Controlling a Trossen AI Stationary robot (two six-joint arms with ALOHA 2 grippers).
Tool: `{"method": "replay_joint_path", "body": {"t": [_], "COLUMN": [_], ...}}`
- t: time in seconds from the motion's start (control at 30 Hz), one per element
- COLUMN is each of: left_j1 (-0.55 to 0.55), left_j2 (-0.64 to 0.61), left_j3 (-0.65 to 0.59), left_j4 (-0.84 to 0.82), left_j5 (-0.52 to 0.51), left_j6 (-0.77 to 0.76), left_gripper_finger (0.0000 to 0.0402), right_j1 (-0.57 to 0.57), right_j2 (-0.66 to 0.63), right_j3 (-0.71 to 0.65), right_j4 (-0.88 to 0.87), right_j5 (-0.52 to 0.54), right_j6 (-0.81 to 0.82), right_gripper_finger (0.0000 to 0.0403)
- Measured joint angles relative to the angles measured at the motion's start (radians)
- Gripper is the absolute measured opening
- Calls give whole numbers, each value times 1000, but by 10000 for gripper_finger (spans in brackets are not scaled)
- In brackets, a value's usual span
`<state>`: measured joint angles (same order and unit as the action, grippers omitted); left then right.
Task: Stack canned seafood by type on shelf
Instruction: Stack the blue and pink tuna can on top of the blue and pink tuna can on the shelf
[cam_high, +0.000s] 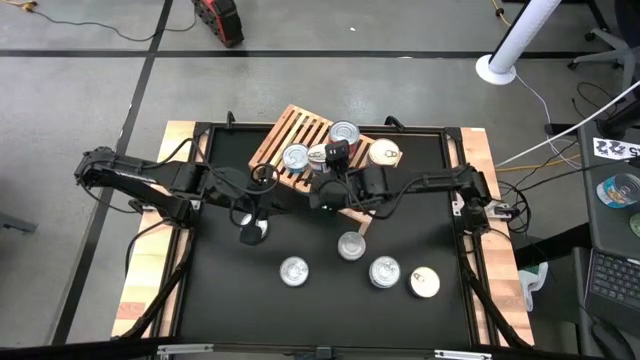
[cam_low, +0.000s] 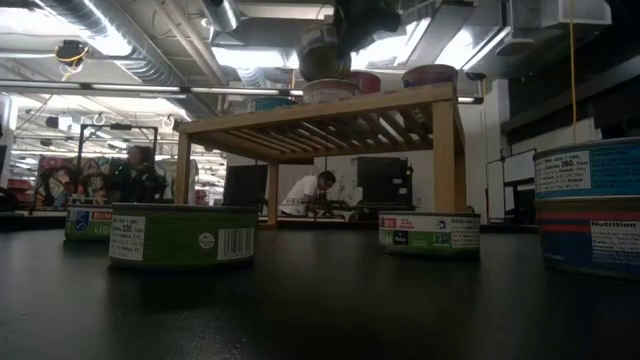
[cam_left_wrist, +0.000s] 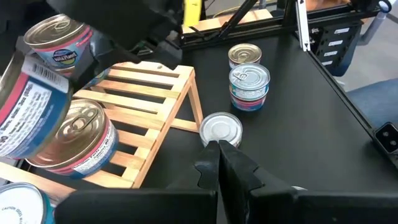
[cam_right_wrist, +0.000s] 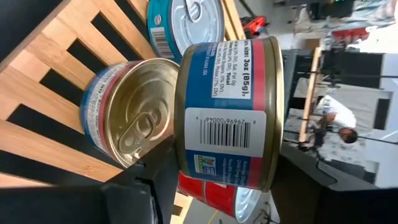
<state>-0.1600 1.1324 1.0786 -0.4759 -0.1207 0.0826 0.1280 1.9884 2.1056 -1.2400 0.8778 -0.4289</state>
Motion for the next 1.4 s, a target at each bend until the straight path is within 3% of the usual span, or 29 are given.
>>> {"method": "replay_joint_path", "body": {"t": [0.67, 1.03, 1.27, 1.4], "left_j1": [0, 0, 0, 0], "left_j2": [0, 0, 0, 0], "left_j3": [0, 0, 0, 0], "left_j4": [-7, -7, -7, -8], "left_j5": [0, 1, 1, 1], "left_j6": [26, 26, 26, 26], "left_gripper_finger": [2, 4, 2, 4], "right_j1": [-44, -44, -44, -44], "right_j2": [-2, -2, -2, -2], "right_j3": [0, 0, 0, 0], "right_j4": [-42, -43, -46, -46], "right_j5": [-134, -141, -154, -105], "right_j6": [0, 0, 0, 0], "right_gripper_finger": [202, 203, 258, 298]}}
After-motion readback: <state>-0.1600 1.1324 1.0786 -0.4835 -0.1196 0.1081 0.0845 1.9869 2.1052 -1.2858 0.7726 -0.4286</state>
